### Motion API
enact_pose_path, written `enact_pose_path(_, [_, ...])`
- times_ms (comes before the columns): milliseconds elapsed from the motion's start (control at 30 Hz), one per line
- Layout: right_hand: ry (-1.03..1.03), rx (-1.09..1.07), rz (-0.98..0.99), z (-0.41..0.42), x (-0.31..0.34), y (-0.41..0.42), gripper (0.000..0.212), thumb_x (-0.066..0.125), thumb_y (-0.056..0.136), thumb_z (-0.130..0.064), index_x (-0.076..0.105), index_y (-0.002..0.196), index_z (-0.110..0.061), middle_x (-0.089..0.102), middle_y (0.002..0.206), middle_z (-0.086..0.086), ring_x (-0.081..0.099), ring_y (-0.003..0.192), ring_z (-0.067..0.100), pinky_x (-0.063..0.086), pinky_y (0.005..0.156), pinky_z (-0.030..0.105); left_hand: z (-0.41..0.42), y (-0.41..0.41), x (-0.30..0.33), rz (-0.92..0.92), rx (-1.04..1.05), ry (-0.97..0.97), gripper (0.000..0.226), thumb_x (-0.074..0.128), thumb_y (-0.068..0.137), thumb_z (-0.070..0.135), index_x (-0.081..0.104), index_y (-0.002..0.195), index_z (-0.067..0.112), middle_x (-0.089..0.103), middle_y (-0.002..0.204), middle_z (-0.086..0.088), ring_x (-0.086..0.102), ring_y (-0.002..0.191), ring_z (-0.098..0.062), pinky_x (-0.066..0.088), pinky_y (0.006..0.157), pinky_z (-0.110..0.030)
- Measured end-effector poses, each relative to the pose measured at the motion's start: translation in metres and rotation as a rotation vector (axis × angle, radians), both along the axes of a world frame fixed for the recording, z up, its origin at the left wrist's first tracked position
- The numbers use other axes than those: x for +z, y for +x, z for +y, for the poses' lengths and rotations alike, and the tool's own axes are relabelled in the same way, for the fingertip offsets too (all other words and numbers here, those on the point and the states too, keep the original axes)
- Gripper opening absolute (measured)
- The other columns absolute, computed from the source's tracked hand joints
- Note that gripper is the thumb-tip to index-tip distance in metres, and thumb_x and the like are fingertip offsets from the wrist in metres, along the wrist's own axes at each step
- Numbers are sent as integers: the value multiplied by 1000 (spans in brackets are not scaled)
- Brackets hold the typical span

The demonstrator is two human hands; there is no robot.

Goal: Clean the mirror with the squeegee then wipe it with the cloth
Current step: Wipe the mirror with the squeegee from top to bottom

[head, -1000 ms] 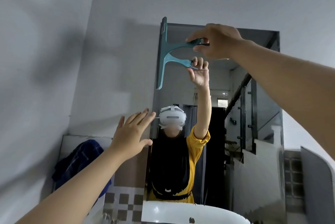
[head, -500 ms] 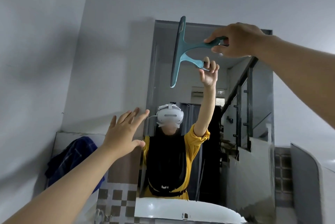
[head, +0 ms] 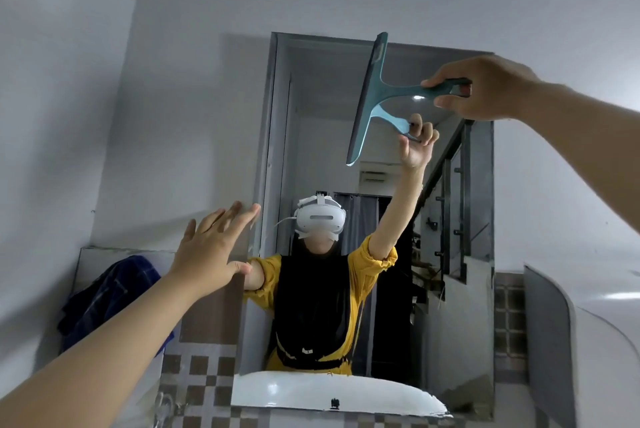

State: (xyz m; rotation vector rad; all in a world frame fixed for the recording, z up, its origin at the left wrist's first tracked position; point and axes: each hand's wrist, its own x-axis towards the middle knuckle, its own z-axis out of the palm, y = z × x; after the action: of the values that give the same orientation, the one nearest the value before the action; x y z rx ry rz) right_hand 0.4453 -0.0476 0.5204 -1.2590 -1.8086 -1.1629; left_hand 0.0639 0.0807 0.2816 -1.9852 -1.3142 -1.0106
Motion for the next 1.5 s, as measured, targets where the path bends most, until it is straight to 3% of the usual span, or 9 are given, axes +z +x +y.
enact_pose_path(133, [2, 3, 15, -3, -4, 11, 28, 61, 90, -35, 61, 117, -42, 48, 75, -22, 50, 79, 18, 36, 67, 30, 0, 0, 0, -15, 10, 0, 106, 72, 73, 42, -9, 141, 47, 10, 158, 2, 13, 143, -27, 15, 112, -58])
enact_pose_path(333, [6, -34, 50, -14, -7, 39, 26, 61, 90, -35, 63, 115, -42, 59, 84, -3, 55, 81, 24, 43, 67, 33, 0, 3, -1, -18, 37, -13, 108, 73, 71, 41, -10, 141, 47, 10, 158, 2, 14, 142, -29, 16, 112, -59])
enact_pose_path(633, [39, -74, 179, -31, -17, 93, 20, 63, 89, -33, 66, 109, -35, 56, 77, -1, 53, 74, 27, 42, 63, 31, -3, 9, -2, -42, 108, -23, 108, 75, 70, 40, -5, 143, 44, 13, 157, 2, 18, 141, -29, 21, 111, -58])
enact_pose_path(767, [57, -58, 194, -30, -22, 98, 19, 62, 90, -31, 67, 109, -32, 50, 71, -9, 53, 71, 27, 44, 62, 31, -5, 14, -1, -49, 147, -25, 107, 75, 71, 39, -3, 144, 42, 17, 157, 0, 21, 140, -30, 24, 110, -58])
enact_pose_path(867, [73, -56, 199, -30, -26, 97, 20, 62, 91, -31, 67, 109, -30, 50, 73, -4, 51, 71, 28, 42, 63, 31, -6, 16, -1, -54, 170, -35, 108, 74, 71, 40, -5, 144, 42, 17, 156, -1, 22, 140, -31, 25, 109, -58])
enact_pose_path(1000, [71, -74, 230, -32, -31, 99, 19, 62, 89, -35, 67, 107, -33, 53, 78, -1, 53, 75, 29, 47, 66, 34, -10, 20, -2, -77, 177, -57, 107, 74, 72, 38, -6, 144, 42, 17, 156, -2, 21, 140, -31, 23, 110, -58])
enact_pose_path(1167, [45, -70, 352, -30, -42, 96, 18, 62, 87, -37, 65, 105, -37, 51, 70, -9, 57, 67, 29, 51, 62, 34, -12, 24, -2, -84, 200, -64, 108, 73, 74, 36, -8, 144, 41, 17, 156, -3, 22, 139, -31, 24, 110, -58])
enact_pose_path(1367, [-5, -23, 471, -25, -65, 77, 22, 57, 90, -33, 61, 111, -28, 58, 94, 6, 57, 75, 32, 45, 63, 32, -17, 28, -1, -87, 207, -67, 105, 72, 76, 33, -8, 145, 39, 16, 156, -5, 22, 139, -32, 23, 110, -58])
enact_pose_path(1500, [-49, 1, 575, -20, -80, 53, 25, 52, 92, -32, 53, 116, -24, 57, 97, 6, 56, 67, 27, 46, 53, 29, -17, 27, -2, -93, 182, -69, 105, 72, 75, 32, -8, 144, 40, 15, 156, -4, 22, 139, -32, 24, 110, -58])
